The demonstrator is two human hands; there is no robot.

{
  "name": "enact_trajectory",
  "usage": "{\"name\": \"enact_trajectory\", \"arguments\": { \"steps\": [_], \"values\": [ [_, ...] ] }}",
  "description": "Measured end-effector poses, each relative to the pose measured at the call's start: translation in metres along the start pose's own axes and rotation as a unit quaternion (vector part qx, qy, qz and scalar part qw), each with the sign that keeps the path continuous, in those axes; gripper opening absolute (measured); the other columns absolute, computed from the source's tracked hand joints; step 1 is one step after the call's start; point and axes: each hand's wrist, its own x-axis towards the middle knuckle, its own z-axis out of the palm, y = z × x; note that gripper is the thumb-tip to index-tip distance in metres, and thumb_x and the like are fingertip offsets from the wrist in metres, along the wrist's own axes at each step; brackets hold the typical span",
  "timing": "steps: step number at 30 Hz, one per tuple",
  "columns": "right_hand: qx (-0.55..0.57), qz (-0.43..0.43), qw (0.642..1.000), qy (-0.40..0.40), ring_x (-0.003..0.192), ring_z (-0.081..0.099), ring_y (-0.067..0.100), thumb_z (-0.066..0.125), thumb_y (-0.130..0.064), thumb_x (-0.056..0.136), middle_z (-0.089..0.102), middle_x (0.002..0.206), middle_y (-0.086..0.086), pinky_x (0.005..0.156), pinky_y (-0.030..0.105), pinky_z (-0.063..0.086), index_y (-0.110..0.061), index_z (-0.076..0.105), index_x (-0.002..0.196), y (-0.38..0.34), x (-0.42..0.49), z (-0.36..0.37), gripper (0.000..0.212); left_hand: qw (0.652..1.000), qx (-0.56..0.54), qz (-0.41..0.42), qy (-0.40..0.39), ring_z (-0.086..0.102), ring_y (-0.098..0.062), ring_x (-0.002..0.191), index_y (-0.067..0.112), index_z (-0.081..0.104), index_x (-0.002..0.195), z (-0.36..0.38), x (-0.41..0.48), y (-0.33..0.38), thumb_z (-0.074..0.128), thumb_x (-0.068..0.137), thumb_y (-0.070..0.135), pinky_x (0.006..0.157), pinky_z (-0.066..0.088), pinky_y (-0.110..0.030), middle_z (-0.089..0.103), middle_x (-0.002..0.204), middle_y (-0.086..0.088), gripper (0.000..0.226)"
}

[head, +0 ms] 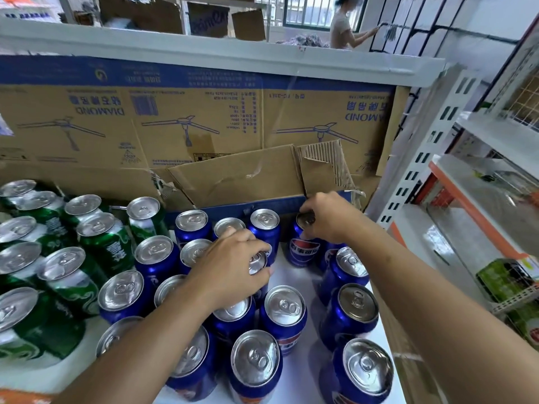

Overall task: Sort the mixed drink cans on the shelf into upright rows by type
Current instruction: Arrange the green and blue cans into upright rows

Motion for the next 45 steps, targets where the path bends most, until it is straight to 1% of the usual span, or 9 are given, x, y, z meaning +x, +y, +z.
{"name": "enact_trajectory", "arguments": {
  "steps": [5, 15, 22, 25, 28, 31, 34, 39, 45],
  "values": [
    [-0.011, -0.012, 1.000, 0.007, 0.103, 0.060, 0.025, 0.070, -0.023, 0.085, 0.065, 0.117, 0.007, 0.083, 0.035, 0.054, -0.017, 0.065, 0.121, 0.002, -0.002, 0.007, 0.036, 1.000, -0.004, 0.000, 0.019, 0.035, -0.008, 0.121, 0.031, 0.056, 0.129, -0.001, -0.003, 0.000, 0.061, 0.086, 0.049, 0.100, 0.036, -0.028, 0.050, 0.121, 0.013, 0.047],
    [-0.014, -0.009, 1.000, -0.003, 0.121, 0.051, 0.028, 0.067, -0.032, 0.089, 0.059, 0.131, 0.005, 0.103, 0.048, 0.041, -0.024, 0.055, 0.135, 0.003, -0.007, 0.008, 0.048, 0.999, -0.006, -0.016, 0.028, 0.035, -0.008, 0.121, 0.032, 0.060, 0.125, 0.000, -0.003, -0.002, 0.066, 0.080, 0.055, 0.096, 0.033, -0.025, 0.055, 0.121, 0.013, 0.051],
    [-0.046, -0.022, 0.998, 0.022, 0.116, 0.053, 0.027, 0.070, -0.039, 0.084, 0.059, 0.125, 0.003, 0.096, 0.046, 0.046, -0.026, 0.059, 0.128, 0.002, -0.014, 0.010, 0.047, 0.999, -0.016, -0.019, 0.029, 0.041, -0.010, 0.117, 0.031, 0.061, 0.123, -0.001, -0.003, -0.003, 0.070, 0.076, 0.054, 0.095, 0.038, -0.029, 0.059, 0.117, 0.014, 0.052],
    [0.026, -0.064, 0.996, 0.048, 0.100, 0.059, 0.017, 0.072, -0.032, 0.082, 0.066, 0.111, 0.000, 0.084, 0.030, 0.051, -0.020, 0.069, 0.113, -0.006, -0.033, 0.003, 0.033, 0.999, -0.022, -0.025, 0.032, 0.044, -0.011, 0.116, 0.028, 0.063, 0.121, -0.001, -0.003, -0.004, 0.071, 0.076, 0.053, 0.095, 0.039, -0.030, 0.061, 0.116, 0.012, 0.053],
    [0.101, -0.112, 0.983, -0.100, 0.083, 0.060, 0.002, 0.080, -0.035, 0.075, 0.067, 0.097, -0.008, 0.071, 0.010, 0.045, -0.021, 0.070, 0.107, -0.023, -0.064, -0.008, 0.036, 0.998, -0.034, -0.030, 0.037, 0.047, -0.013, 0.115, 0.025, 0.065, 0.119, -0.001, -0.002, -0.004, 0.075, 0.074, 0.049, 0.095, 0.041, -0.033, 0.064, 0.115, 0.008, 0.052],
    [0.066, -0.113, 0.964, -0.230, 0.104, 0.058, 0.011, 0.084, -0.045, 0.066, 0.060, 0.118, -0.010, 0.091, 0.032, 0.050, -0.031, 0.058, 0.124, -0.037, -0.083, -0.002, 0.065, 0.998, -0.044, -0.030, 0.032, 0.048, -0.013, 0.115, 0.027, 0.067, 0.117, -0.002, -0.001, -0.004, 0.076, 0.073, 0.046, 0.094, 0.041, -0.032, 0.064, 0.113, 0.008, 0.050],
    [0.041, -0.129, 0.975, -0.177, 0.101, 0.058, 0.015, 0.084, -0.041, 0.066, 0.062, 0.113, -0.006, 0.085, 0.038, 0.052, -0.029, 0.060, 0.119, -0.043, -0.088, 0.010, 0.060, 0.998, -0.045, -0.030, 0.022, 0.047, -0.012, 0.115, 0.028, 0.066, 0.119, -0.003, -0.002, -0.004, 0.076, 0.074, 0.045, 0.092, 0.039, -0.029, 0.063, 0.116, 0.009, 0.049],
    [0.059, -0.094, 0.991, -0.069, 0.070, 0.059, 0.018, 0.081, -0.037, 0.063, 0.065, 0.077, 0.000, 0.057, 0.032, 0.049, -0.017, 0.068, 0.085, -0.034, -0.083, 0.011, 0.033, 0.997, -0.058, -0.043, 0.025, 0.054, -0.010, 0.111, 0.028, 0.067, 0.117, -0.007, -0.003, -0.001, 0.077, 0.073, 0.045, 0.090, 0.042, -0.028, 0.065, 0.116, 0.010, 0.048],
    [0.082, -0.052, 0.995, -0.029, 0.077, 0.060, 0.015, 0.081, -0.036, 0.066, 0.066, 0.089, 0.001, 0.059, 0.030, 0.050, -0.015, 0.071, 0.098, -0.013, -0.062, 0.000, 0.040, 0.996, -0.069, -0.056, 0.007, 0.057, -0.011, 0.111, 0.031, 0.066, 0.118, -0.007, -0.002, -0.002, 0.075, 0.073, 0.050, 0.093, 0.045, -0.032, 0.065, 0.118, 0.012, 0.050]
  ]
}}
